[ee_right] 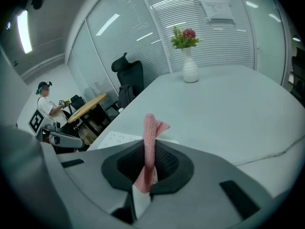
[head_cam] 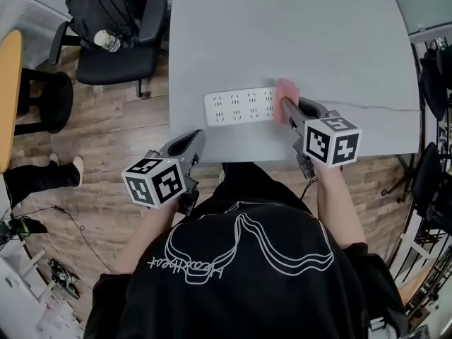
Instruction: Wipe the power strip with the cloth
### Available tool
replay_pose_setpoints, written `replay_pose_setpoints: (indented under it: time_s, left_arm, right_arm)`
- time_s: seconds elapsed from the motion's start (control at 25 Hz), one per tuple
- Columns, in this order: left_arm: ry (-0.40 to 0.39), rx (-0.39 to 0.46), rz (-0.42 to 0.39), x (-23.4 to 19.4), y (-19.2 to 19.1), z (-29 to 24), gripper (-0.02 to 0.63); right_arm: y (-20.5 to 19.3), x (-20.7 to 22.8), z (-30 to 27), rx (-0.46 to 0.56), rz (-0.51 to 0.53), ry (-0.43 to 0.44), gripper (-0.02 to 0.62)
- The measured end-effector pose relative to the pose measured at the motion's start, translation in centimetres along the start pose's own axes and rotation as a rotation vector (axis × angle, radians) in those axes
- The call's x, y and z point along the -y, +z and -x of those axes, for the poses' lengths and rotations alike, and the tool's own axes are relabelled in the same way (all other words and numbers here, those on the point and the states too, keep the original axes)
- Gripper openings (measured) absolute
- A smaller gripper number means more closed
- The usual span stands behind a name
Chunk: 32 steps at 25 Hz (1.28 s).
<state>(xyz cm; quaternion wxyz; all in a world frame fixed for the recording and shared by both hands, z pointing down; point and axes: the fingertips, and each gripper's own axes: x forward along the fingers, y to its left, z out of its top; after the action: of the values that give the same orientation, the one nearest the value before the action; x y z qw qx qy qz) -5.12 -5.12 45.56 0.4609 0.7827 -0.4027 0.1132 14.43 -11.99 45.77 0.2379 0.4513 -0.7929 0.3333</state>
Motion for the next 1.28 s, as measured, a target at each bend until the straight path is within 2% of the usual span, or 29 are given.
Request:
replay_pose_setpoints:
  time_s: [0.24, 0.72, 1.0, 1.28]
  left_arm:
    - [0.035, 0.032, 0.032, -1.8, 0.2, 1.8, 0.014]
    - [0.098, 0.088, 0.081, -4.1, -0.3, 5.3, 0.014]
    - [0.116, 0.106, 0.112, -5.5, -0.1, 6.4, 0.014]
    - [0.128, 0.114, 0.141, -6.7, -0.4, 7.3, 0.014]
  right_arm:
    - [1.3, -4.2, -2.4, -0.008, 0.054, 0.078, 0.038]
    - [0.6, -12.3, -6.2, -0.071, 0.169, 0.225, 0.038]
    - [0.2, -15.5, -8.3, -0.119, 0.223, 0.269, 0.038]
    - [-0.8, -16.8, -9.7, -0.17, 0.259, 0.279, 0.038]
